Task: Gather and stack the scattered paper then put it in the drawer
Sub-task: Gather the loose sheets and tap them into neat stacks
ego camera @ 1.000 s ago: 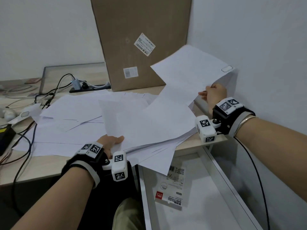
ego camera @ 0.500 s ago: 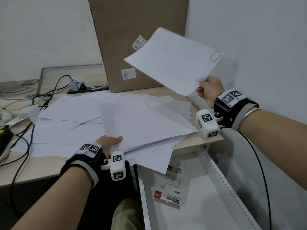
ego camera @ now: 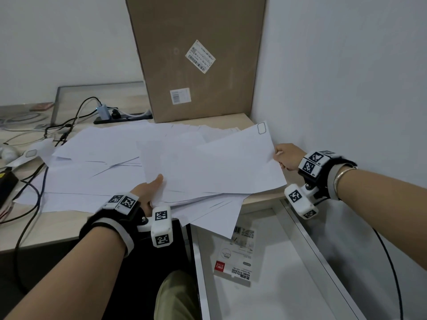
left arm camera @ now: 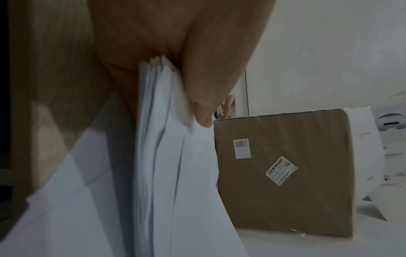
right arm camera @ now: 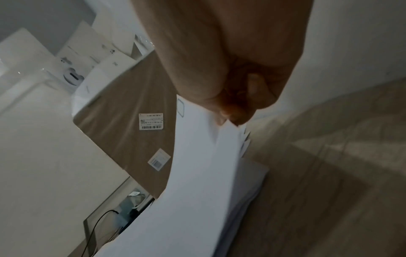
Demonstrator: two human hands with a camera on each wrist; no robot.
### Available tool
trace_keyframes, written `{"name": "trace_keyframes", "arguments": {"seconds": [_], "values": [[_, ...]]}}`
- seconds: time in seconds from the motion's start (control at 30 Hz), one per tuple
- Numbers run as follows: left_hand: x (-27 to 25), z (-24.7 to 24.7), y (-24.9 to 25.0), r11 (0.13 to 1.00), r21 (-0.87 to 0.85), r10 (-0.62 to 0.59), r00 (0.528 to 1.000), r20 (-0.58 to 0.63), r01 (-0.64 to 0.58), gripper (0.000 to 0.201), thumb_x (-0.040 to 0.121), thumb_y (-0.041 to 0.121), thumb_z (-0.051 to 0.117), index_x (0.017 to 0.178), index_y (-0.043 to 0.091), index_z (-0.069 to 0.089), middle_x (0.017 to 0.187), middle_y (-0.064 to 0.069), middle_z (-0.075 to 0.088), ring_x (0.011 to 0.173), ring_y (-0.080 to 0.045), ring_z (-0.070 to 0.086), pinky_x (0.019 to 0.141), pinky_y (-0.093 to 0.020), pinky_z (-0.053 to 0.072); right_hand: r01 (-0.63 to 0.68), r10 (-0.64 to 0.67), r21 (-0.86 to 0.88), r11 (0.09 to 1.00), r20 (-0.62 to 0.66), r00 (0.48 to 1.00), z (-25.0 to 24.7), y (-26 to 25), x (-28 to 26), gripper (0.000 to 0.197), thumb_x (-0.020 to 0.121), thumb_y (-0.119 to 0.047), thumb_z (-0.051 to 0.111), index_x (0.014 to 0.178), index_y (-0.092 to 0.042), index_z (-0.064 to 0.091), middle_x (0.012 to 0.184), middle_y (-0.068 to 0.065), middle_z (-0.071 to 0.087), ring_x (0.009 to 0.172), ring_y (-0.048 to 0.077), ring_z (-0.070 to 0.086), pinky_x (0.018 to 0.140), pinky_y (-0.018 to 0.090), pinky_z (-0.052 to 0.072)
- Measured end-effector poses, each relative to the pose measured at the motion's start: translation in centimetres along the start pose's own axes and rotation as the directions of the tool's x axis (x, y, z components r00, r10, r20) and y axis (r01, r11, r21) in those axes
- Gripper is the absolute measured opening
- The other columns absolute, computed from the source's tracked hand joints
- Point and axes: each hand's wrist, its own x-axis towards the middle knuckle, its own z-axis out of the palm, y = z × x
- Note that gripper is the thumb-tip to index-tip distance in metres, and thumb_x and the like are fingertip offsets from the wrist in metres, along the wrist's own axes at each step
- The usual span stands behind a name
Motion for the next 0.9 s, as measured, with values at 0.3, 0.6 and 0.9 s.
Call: {"name": "trace_keyframes", "arguments": {"seconds": [0.3, 0.6, 0.9], "values": [[-0.2, -0.8, -0.4, 0.996, -0.075, -0.044, 0.990, 0.132, 0.054, 0.039, 0.088, 0.028, 0.066, 0.114, 0.002, 0.055, 0.107, -0.014, 0.065, 0.090, -0.031, 0.062, 0.084, -0.041, 0.052, -0.081, 0.084, 0.175, 0.981, -0.008, 0.996, 2.7, -1.4, 1.5, 0.030, 0.093, -0.019, 0.057, 0.121, -0.009, 0.056, 0.097, 0.011, 0.064, 0.090, 0.025, 0.064, 0.072, 0.030, 0.053], [-0.7, -0.1, 0.3, 0.997, 0.073, -0.034, 0.999, 0.014, 0.033, 0.060, 0.095, 0.036, 0.054, 0.135, -0.007, 0.041, 0.137, -0.018, 0.049, 0.127, -0.037, 0.046, 0.100, -0.041, 0.042, -0.234, 0.229, 0.036, 0.972, 0.107, 0.968, 2.1, -0.4, 0.6, 0.029, 0.093, -0.028, 0.059, 0.072, -0.009, 0.052, 0.070, 0.006, 0.054, 0.054, 0.016, 0.045, 0.051, 0.023, 0.033], [-0.9, -0.3, 0.5, 0.993, 0.040, -0.116, 0.991, 0.072, 0.113, 0.048, 0.095, 0.032, 0.056, 0.124, -0.004, 0.043, 0.113, -0.018, 0.058, 0.097, -0.035, 0.057, 0.088, -0.041, 0.047, -0.248, 0.250, -0.034, 0.968, 0.116, 0.961, 1.0, -1.1, 0.4, 0.043, 0.091, -0.036, 0.060, 0.121, -0.005, 0.057, 0.105, 0.008, 0.058, 0.091, 0.021, 0.051, 0.057, 0.025, 0.036]]}}
